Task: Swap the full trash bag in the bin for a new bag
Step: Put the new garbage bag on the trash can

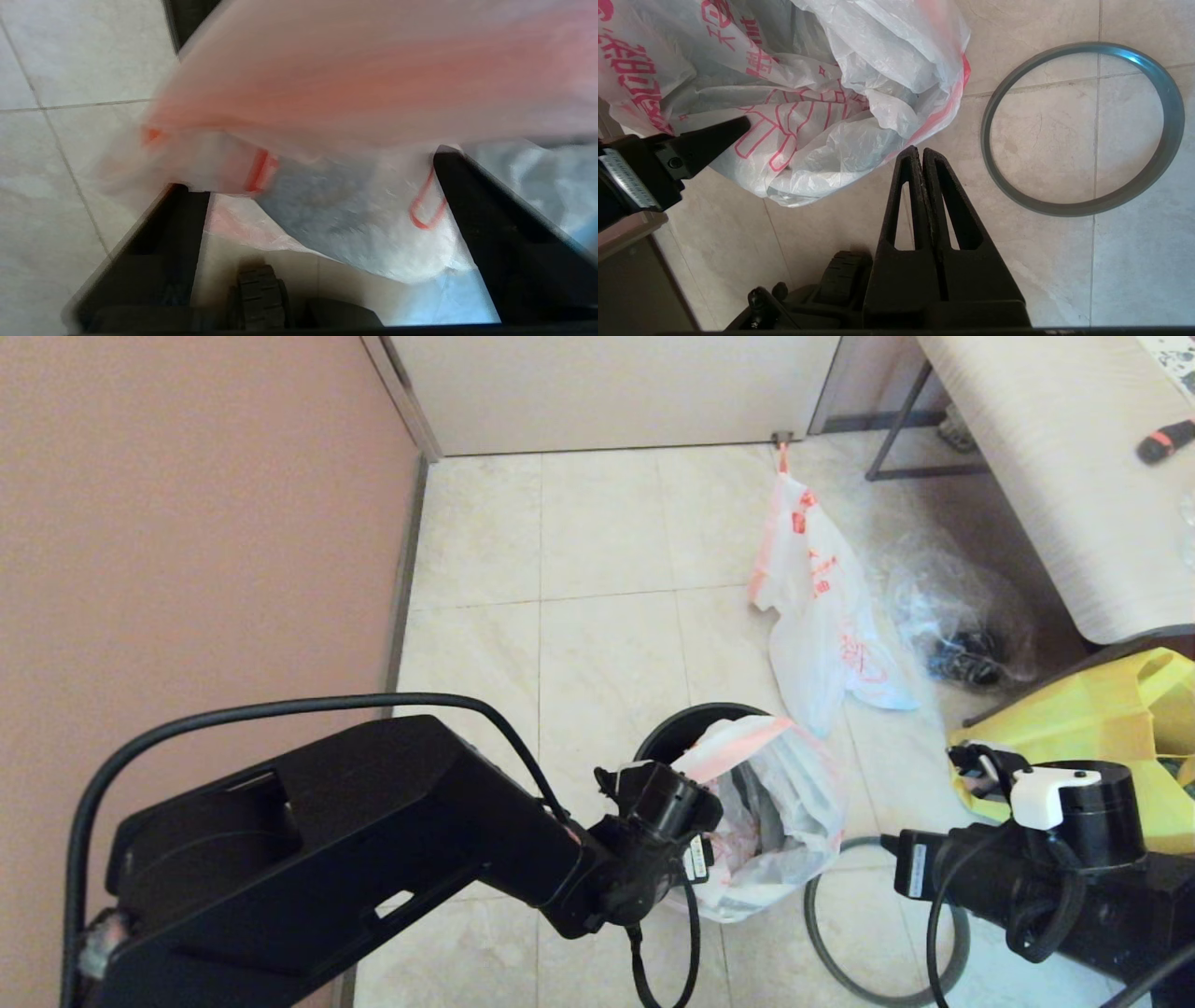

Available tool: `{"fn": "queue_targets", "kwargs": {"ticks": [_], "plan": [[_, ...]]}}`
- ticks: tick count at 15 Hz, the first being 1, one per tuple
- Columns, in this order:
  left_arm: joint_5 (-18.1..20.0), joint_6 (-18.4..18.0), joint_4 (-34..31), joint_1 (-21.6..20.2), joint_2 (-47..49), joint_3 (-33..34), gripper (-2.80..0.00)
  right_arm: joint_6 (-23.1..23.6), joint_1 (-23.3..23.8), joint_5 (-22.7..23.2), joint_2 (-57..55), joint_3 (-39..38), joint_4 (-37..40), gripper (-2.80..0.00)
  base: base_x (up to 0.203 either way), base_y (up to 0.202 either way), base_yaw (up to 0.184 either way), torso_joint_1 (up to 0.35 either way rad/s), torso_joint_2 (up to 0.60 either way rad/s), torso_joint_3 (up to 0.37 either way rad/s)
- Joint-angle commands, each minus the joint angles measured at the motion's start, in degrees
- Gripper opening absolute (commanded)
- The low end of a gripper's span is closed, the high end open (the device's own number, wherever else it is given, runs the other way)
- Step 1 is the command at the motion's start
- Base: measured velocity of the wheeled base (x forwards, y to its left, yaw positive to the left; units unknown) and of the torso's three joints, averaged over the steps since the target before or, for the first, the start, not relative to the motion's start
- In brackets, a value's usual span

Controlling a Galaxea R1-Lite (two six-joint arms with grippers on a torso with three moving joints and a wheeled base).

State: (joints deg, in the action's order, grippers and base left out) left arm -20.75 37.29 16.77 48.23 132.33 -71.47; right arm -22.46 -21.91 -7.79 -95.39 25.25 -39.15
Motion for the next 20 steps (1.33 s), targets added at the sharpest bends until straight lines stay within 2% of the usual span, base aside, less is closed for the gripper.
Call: {"fn": "queue_targets", "kwargs": {"ticks": [1,11,15,17,20], "plan": [[-0.22,0.18,0.1,0.0,0.69,-0.31,-2.8,-0.13,0.17,-0.03,0.12,0.07,-0.23,-2.8,0.0,0.0,0.0,0.0,0.0,0.0],[-0.26,-0.03,0.1,-0.99,0.26,1.02,-2.8,-0.13,0.2,0.14,2.06,0.07,-0.19,-2.8,0.0,0.0,0.0,0.0,0.0,0.0],[0.17,0.09,1.72,-5.42,-4.17,4.94,-2.8,0.14,-0.15,0.5,4.7,0.08,0.12,-2.8,0.0,0.0,0.0,0.0,0.0,0.0],[0.23,0.12,3.84,-7.32,-6.49,8.5,-2.8,1.77,-0.49,1.96,4.86,0.27,0.12,-2.8,0.0,0.0,0.0,0.0,0.0,0.0],[0.5,-0.01,10.01,-12.65,-9.07,13.82,-2.8,4.49,-4.67,2.49,1.43,2.02,0.26,-2.8,0.0,0.0,0.0,0.0,0.0,0.0]]}}
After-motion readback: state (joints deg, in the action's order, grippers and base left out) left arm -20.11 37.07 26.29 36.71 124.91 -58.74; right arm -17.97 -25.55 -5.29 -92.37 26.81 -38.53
